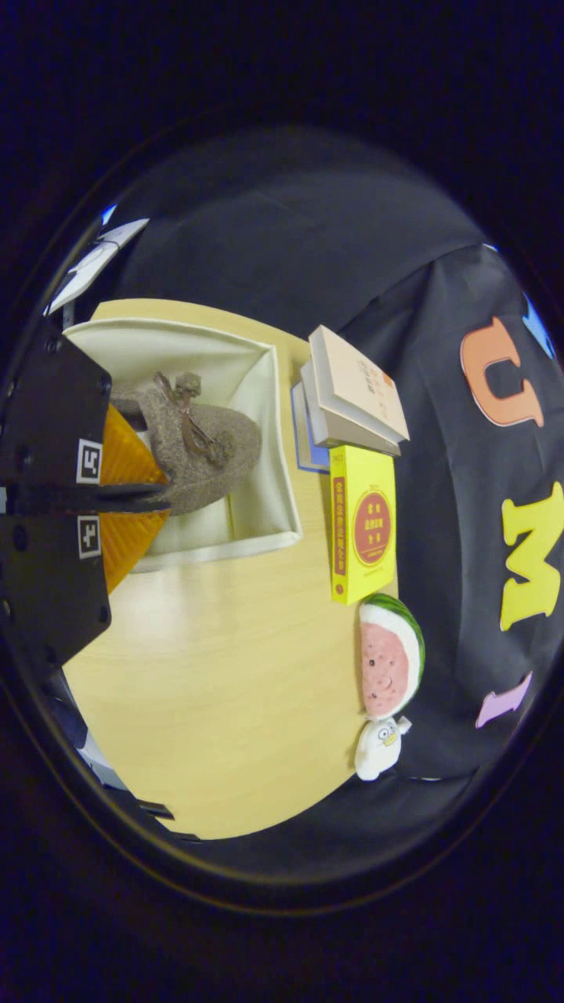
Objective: Open the storage box then place both shoes into the box .Put the left shoe in first, then the right shoe, with the right side of both shoes facing outward in a uniform manner.
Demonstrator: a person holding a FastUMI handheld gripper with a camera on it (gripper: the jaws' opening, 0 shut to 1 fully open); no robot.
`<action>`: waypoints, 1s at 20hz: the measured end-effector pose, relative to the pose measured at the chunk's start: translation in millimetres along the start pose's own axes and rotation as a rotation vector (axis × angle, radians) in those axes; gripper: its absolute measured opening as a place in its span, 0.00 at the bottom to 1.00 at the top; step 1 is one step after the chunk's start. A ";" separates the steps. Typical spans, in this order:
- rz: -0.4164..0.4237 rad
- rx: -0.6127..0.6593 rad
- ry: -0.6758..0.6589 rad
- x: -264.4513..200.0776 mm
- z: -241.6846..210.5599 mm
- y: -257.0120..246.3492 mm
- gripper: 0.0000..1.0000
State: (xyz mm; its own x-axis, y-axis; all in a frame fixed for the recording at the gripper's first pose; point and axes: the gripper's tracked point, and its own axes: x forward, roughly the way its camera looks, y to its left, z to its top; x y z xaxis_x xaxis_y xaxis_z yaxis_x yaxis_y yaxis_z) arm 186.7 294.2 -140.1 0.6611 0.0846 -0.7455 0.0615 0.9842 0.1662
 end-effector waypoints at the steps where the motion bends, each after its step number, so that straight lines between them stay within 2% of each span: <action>1: -0.011 0.013 -0.034 -3.5 3.9 -4.8 0.00; 5: -0.015 0.023 -0.046 -2.6 -3.4 -5.5 0.00; 7: 0.015 0.008 -0.031 -1.4 -8.0 4.1 0.02; 10: 0.000 -0.035 -0.018 -1.2 -14.2 4.3 0.27; 13: 0.041 -0.053 -0.047 -9.2 -13.1 11.5 0.36; 16: 0.095 -0.067 -0.104 -27.4 -1.3 16.7 0.82; 17: 0.104 -0.076 -0.115 -34.7 -0.4 16.9 0.82; 20: 0.135 -0.108 -0.154 -52.6 2.8 17.5 0.95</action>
State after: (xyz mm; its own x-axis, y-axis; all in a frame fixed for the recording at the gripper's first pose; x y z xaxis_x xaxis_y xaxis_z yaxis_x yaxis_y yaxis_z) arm 155.1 306.5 -96.2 0.7648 0.2002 -0.6124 -0.1105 0.9772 0.1814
